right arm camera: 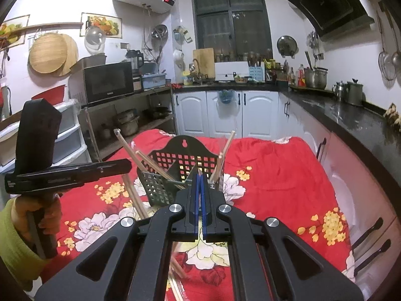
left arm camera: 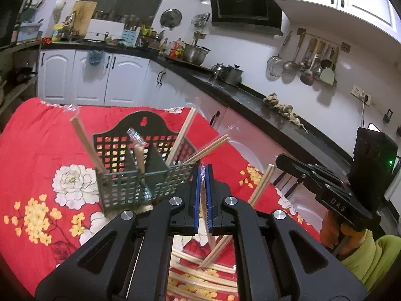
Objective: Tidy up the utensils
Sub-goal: 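Lift both held chopsticks and carry them up over the green caddy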
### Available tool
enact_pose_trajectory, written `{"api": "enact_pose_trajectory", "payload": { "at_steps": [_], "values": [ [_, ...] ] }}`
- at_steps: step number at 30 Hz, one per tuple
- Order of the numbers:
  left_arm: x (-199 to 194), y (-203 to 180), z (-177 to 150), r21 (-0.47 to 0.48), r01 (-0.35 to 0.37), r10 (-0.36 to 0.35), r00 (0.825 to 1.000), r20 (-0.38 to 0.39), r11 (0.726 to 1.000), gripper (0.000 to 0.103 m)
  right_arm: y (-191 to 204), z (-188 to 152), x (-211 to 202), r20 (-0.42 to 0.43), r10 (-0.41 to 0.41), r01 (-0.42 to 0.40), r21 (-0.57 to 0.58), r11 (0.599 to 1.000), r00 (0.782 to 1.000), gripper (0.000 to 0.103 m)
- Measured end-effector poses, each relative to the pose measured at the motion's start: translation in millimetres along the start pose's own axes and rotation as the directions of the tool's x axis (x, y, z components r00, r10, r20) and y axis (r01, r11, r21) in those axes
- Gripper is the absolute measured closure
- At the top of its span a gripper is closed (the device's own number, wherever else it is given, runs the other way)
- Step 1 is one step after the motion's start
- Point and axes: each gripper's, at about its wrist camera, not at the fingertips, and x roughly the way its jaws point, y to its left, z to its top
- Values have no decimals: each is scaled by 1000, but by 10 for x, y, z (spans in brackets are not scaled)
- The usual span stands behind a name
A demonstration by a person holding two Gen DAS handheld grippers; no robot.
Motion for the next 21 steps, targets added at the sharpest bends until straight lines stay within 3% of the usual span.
{"api": "enact_pose_trajectory", "payload": {
  "at_steps": [21],
  "values": [
    [-85,-283,436,79,19,-26,997,78,997,101,57,326,-202,106,-8,12,-44,999,994,101]
  ]
}}
